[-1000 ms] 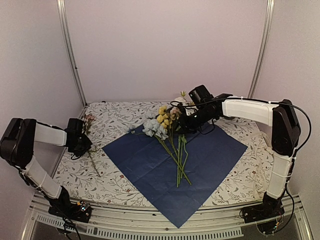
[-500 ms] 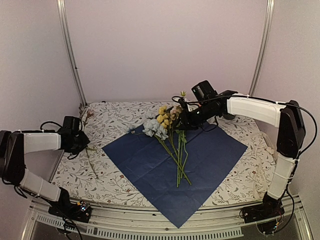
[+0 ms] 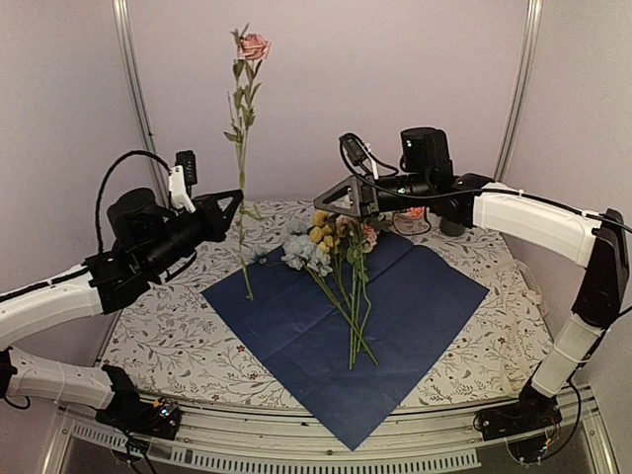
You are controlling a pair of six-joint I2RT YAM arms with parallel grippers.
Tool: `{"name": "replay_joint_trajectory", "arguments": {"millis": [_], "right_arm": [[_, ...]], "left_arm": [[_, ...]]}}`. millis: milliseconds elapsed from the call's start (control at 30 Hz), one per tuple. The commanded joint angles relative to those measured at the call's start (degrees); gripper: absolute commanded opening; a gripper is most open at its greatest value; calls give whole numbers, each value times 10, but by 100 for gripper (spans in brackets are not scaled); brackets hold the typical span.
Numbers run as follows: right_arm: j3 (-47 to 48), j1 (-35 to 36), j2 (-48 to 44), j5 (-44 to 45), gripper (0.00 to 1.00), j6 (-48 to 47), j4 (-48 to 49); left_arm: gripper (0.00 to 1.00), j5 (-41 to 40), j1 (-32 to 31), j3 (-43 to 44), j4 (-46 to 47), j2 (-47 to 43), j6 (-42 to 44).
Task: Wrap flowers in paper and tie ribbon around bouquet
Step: Pass from the left arm to the right
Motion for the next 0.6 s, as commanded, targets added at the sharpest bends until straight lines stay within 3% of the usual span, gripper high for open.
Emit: {"name": "replay_joint_trajectory", "arguments": {"millis": [0, 133, 233, 267, 400, 533, 567], "right_arm": [[32, 33, -18, -10, 60, 7, 146], [46, 34, -3, 10, 68, 32, 170], [50, 36, 11, 3, 68, 54, 194], [51, 37, 15, -7, 62, 59, 204], [76, 41, 29, -22, 24, 66, 180], [79, 34, 34, -17, 0, 77, 145], [77, 30, 33, -13, 0, 83, 134]], "left_arm": [[0, 124, -59, -1, 235, 47, 10], [0, 152, -72, 23, 242, 89, 5], [0, 183, -79, 27, 255, 113, -5], [0, 186, -81, 31, 250, 121, -10], [0, 172, -84, 25, 262, 144, -33], [0, 185, -95, 31, 260, 163, -31], [0, 185, -97, 31, 260, 166, -31]]}}
